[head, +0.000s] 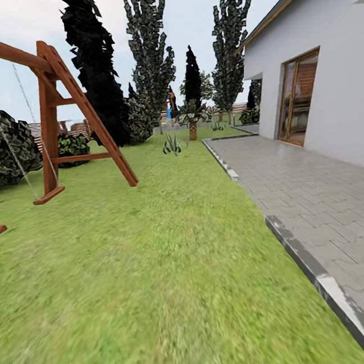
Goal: Take the three Easter eggs out of the wicker basket on the lawn in the garden, then place them on the lawn next to a single tree (choose any tree) so that all three eggs are next to the same tree and none are left in the basket.
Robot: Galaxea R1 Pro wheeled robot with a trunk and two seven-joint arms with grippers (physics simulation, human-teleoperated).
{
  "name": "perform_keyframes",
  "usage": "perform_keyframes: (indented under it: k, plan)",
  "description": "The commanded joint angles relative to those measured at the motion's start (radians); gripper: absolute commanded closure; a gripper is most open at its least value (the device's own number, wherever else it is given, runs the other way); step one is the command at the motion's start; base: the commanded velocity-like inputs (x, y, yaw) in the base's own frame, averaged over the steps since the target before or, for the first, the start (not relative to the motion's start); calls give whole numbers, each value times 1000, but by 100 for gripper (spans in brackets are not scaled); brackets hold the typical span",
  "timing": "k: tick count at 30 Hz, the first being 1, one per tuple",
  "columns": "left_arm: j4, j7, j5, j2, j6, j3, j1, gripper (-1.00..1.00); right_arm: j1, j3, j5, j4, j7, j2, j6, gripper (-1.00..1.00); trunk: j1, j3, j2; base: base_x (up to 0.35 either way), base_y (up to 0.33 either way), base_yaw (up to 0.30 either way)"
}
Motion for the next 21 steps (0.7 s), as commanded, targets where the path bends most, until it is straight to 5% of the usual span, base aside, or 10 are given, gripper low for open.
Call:
perform_keyframes:
  k: [1,21]
  plan:
    - [-1,-1,0,0,-2,1,0,-100,-1,-5,0,1,0,0,-4,-100,0,-1,0,283,-170,227]
    - [-1,-2,0,0,-2,1,0,-100,-1,-5,0,1,0,-1,-4,-100,0,-1,0,293,-149,23]
